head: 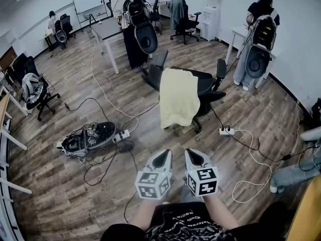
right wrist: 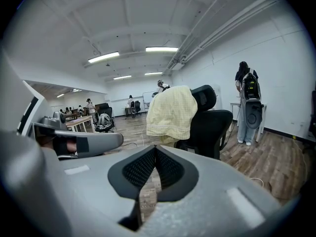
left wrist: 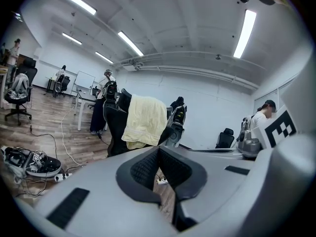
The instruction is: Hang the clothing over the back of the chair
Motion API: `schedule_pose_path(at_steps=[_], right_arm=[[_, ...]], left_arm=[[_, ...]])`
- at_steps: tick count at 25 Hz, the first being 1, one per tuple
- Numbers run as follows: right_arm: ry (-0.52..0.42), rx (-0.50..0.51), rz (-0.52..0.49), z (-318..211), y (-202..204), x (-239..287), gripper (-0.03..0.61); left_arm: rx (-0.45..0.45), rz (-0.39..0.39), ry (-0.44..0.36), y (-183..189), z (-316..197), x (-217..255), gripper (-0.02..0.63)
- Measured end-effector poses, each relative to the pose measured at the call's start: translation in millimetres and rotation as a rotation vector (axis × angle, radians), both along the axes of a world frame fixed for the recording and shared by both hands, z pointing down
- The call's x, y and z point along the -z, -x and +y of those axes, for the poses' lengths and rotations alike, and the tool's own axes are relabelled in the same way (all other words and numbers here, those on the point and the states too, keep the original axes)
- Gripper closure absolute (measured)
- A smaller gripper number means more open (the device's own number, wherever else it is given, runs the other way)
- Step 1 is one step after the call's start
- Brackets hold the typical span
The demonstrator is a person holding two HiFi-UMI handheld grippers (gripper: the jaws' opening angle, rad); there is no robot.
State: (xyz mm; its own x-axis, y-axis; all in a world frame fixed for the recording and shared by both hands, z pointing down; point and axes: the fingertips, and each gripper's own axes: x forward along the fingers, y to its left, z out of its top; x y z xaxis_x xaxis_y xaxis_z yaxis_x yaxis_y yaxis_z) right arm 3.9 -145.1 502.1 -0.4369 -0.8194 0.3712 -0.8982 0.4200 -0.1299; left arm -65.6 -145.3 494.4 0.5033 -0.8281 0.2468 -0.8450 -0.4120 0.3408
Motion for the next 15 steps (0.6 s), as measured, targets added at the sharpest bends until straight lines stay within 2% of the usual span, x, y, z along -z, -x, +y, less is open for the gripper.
schedule_pose_path(at_steps=[15], right_arm=[[-0.040,-0.022,0.013,22.0,4.1,3.0,0.574]], left_arm=[[0.001,-0.017,-0.011,1.6,20.0,-0.8,0.603]])
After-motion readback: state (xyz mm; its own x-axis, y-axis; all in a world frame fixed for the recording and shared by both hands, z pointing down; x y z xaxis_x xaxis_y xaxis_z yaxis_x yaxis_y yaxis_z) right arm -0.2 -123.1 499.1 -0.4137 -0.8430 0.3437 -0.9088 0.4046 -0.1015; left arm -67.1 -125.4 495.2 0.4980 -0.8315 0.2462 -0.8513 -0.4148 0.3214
